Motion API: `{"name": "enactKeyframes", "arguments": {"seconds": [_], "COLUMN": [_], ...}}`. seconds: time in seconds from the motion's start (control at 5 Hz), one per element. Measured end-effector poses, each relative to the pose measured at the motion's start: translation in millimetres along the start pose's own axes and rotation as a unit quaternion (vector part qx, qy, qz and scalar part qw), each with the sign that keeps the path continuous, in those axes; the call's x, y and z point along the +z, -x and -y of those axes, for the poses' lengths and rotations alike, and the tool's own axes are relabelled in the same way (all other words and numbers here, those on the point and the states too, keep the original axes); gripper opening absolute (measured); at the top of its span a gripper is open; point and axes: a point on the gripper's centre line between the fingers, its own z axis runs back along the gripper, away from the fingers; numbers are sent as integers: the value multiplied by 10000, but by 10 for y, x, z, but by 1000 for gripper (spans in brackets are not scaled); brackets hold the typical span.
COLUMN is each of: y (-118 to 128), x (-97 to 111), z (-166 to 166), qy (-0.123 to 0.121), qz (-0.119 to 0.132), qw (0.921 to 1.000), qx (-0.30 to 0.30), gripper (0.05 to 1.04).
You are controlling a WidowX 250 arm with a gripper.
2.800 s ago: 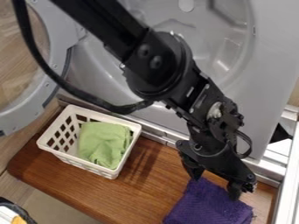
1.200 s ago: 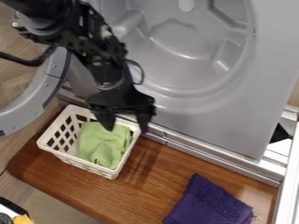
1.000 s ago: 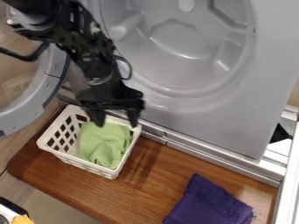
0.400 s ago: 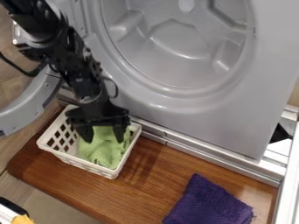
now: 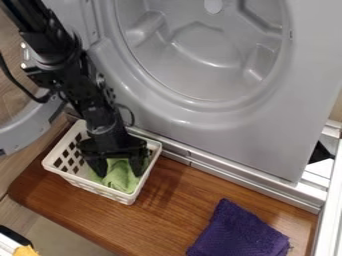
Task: Move the green cloth from the white plastic container and place it on the right side of the table
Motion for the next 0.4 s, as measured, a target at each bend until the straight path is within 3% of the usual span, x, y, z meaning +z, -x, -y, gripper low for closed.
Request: {"name": "enactKeyframes", "arguments": {"seconds": [0.4], "y": [31], "x": [-169], "z": [-116], "qy": [-265], "qz": [-66], "qw": [9996], "qx": [77], "gripper": [950]}}
